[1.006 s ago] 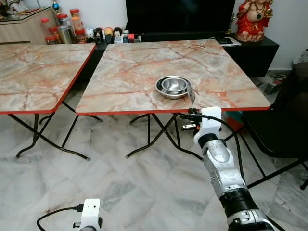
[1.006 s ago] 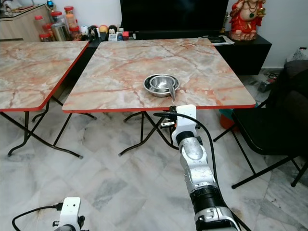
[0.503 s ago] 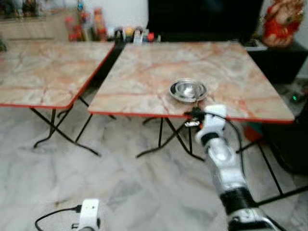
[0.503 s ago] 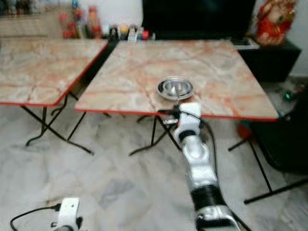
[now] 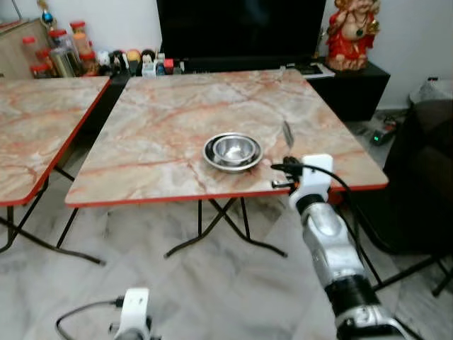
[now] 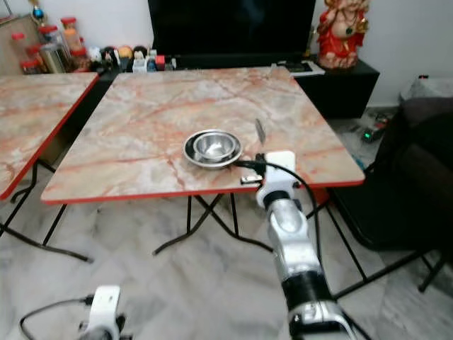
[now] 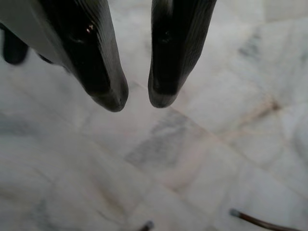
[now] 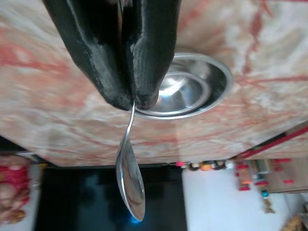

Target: Setting the table

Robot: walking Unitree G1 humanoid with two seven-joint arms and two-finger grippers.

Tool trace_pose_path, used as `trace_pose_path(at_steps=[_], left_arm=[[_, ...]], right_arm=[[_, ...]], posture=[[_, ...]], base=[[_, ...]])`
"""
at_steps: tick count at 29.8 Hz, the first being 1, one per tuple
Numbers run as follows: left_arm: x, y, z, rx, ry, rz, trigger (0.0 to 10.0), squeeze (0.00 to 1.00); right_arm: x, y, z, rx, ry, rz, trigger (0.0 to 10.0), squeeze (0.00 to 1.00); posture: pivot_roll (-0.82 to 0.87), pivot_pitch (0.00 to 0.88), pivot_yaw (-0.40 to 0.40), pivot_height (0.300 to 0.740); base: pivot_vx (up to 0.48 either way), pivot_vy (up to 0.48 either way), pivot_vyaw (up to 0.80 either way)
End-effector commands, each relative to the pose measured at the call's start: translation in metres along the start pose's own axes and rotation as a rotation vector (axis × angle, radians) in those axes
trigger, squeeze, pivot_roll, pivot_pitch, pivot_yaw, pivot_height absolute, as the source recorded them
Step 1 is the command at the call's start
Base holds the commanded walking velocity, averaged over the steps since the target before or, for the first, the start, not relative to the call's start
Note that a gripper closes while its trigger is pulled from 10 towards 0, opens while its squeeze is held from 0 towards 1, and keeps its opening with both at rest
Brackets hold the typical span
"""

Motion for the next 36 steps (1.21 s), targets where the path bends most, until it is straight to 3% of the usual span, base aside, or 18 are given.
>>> trace_pose_path(at_steps=[1, 25, 36], left_arm=[[-0.0005, 0.0040, -0.0059, 0.003, -0.011, -0.008, 10.0, 0.00], [-0.0002, 0.0024, -0.0061, 0.002, -0.010, -0.005, 10.0, 0.00], [-0.0002, 0.0023, -0.0068, 0.006, -0.014, -0.003, 10.0, 0.00]], right_arm=[[0.0009, 0.0050, -0.0115, 0.013, -0.027, -0.010, 10.0, 0.00], [0.0018, 0.0049, -0.0130, 0.019, -0.030, -0.010, 10.0, 0.00], [-0.0018, 0.0089, -0.0197, 0.001, -0.038, 0.016, 10.0, 0.00]], posture=[[-0.08, 0.000, 0.022, 0.728], [-0.08, 0.000, 0.024, 0.728], [-0.08, 0.000, 0.020, 0.728]], base=[[0.412, 0.000, 0.00], [0.399, 0.000, 0.00], [0.000, 0.000, 0.00]])
Point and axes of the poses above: a point about 5 cm out from each wrist's last joint towards the gripper, its own x axis pointing back from the gripper into the wrist, its own y axis along the axis of the wrist's last joint, z = x × y, the point moved 6 cm from there along -x, pointing out of the wrist towards the gripper, and after that the axes turned 12 degrees about -x, right-handed, at the moved point
